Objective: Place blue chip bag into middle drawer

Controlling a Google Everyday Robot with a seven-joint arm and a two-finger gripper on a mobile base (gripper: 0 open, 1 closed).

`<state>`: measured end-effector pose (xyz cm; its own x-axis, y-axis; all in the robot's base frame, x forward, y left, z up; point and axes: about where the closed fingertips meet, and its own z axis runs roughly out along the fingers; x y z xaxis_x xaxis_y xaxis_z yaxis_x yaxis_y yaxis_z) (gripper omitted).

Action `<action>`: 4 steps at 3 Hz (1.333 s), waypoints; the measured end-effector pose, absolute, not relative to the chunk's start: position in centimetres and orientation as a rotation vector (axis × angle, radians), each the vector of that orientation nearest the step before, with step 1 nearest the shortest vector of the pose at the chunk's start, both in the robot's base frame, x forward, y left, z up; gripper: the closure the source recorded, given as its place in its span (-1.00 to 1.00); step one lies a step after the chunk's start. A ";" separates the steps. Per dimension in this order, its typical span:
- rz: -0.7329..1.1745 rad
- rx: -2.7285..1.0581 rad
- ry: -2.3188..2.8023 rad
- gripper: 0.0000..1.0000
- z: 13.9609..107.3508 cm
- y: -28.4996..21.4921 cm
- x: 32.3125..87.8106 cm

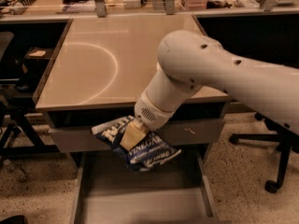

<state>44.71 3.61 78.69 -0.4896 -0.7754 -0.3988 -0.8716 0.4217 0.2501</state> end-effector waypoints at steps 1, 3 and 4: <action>0.752 -1.390 2.534 1.00 75.4 3.6 40.7; 0.748 -1.397 2.539 1.00 75.3 3.5 40.4; 0.823 -1.346 2.621 1.00 69.8 4.2 38.7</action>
Offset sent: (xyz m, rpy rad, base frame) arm -0.0319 -0.0001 -0.0258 0.0222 0.0839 -0.0281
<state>38.68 4.21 69.79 -0.6101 -0.7305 -0.3070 -0.7748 0.4689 0.4240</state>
